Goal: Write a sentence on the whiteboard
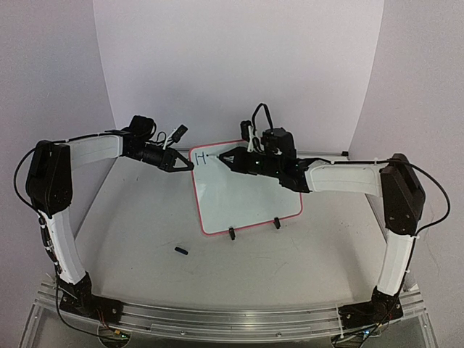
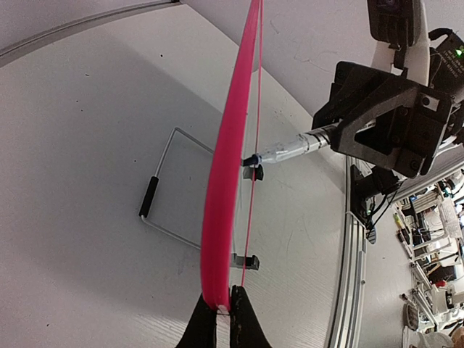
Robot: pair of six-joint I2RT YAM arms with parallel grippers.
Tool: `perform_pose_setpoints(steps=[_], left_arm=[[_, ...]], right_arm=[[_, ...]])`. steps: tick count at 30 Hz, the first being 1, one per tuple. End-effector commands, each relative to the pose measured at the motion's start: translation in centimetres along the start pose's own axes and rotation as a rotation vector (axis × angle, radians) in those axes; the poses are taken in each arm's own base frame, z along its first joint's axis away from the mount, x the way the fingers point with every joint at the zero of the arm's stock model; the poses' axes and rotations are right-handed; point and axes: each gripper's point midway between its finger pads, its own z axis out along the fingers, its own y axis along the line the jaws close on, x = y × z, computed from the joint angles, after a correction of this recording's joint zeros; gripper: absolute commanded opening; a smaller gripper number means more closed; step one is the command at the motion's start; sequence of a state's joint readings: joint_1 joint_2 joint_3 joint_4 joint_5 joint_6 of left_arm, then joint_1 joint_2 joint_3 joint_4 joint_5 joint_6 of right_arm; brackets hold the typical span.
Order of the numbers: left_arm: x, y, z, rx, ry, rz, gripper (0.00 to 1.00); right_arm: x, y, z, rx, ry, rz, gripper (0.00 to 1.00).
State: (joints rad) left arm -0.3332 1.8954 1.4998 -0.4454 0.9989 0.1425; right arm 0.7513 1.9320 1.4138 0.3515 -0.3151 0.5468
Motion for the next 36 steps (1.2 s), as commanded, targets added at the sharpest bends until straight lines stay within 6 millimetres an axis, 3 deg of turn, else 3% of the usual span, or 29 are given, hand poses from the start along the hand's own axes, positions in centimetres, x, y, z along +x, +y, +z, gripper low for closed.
perform_pose_setpoints(steps=[1, 11, 19, 36], left_arm=[[0.2, -1.6, 1.0, 0.003, 0.038, 0.059, 0.00], [0.2, -1.8, 1.0, 0.004, 0.040, 0.065, 0.00], [0.2, -1.9, 1.1, 0.004, 0.041, 0.064, 0.00], [0.3, -2.0, 1.3, 0.007, 0.046, 0.066, 0.00]], right_arm=[[0.7, -0.4, 0.1, 0.004, 0.029, -0.005, 0.00], [0.8, -1.3, -1.3, 0.062, 0.013, -0.003, 0.00], [-1.1, -0.7, -2.5, 0.079, -0.045, -0.025, 0.00], [-1.5, -0.1, -0.6, 0.028, -0.046, -0.019, 0.00]])
